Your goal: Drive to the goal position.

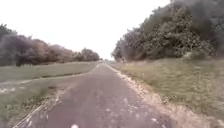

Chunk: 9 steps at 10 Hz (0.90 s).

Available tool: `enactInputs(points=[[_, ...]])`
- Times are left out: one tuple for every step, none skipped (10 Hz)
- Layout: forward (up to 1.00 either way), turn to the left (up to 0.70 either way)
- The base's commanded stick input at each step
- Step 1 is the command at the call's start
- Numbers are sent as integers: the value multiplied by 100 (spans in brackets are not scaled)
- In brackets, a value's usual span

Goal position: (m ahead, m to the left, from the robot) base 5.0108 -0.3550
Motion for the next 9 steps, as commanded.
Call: enactInputs(points=[[70, 14], [70, 14], [70, 14], [70, 14], [70, 14], [70, 14], [70, 14], [70, 14], [70, 14]])
